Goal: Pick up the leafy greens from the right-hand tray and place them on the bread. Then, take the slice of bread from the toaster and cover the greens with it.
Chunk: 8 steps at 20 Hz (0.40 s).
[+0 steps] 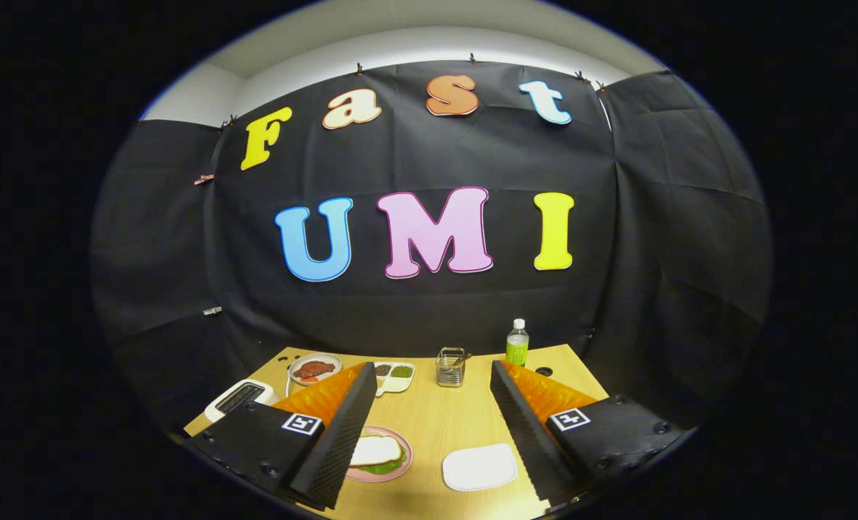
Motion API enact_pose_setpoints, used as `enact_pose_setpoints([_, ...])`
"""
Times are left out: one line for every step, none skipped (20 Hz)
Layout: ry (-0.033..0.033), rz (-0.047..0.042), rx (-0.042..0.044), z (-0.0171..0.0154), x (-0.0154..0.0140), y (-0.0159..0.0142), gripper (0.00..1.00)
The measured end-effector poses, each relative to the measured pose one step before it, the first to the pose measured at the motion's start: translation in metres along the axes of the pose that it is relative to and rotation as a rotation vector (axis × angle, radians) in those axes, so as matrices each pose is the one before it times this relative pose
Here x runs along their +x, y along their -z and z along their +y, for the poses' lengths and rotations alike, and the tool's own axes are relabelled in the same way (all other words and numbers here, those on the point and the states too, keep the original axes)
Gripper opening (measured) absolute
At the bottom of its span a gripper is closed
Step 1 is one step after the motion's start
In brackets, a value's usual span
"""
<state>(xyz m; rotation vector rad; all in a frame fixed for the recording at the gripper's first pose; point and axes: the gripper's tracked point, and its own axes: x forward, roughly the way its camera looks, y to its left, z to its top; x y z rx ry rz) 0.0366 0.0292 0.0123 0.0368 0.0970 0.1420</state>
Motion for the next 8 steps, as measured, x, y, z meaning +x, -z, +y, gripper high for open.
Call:
enact_pose_setpoints([-0.00189, -0.00382, -0.0076, -0.00665, 0.00087, -0.00195, 0.98])
enact_pose_setpoints([-0.00656, -0.00359, 0.00119, -0.00366, 0.00035, -0.0023, 0.98])
enact_pose_setpoints([-0.00806, -0.00176, 0.00582, -0.00171, 0.00181, -0.00043, 0.98])
enact_pose_setpoints([-0.00396, 0.00041, 0.00718, -0.00297, 0.00031, -0.00078, 0.98])
enact_pose_setpoints([-0.00096, 0.00741, 0.00389, -0.00349, 0.00069, 0.00034, 0.98])
enact_pose_setpoints([0.00486, 0.01041, -0.0009, -0.00433, 0.00035, 0.00265, 0.98])
enact_pose_setpoints([0.005, 0.00325, -0.00411, -0.00428, 0.00071, 0.00067, 0.98])
enact_pose_setpoints([0.00512, -0.00159, -0.00274, -0.00374, 0.00074, 0.00026, 0.98])
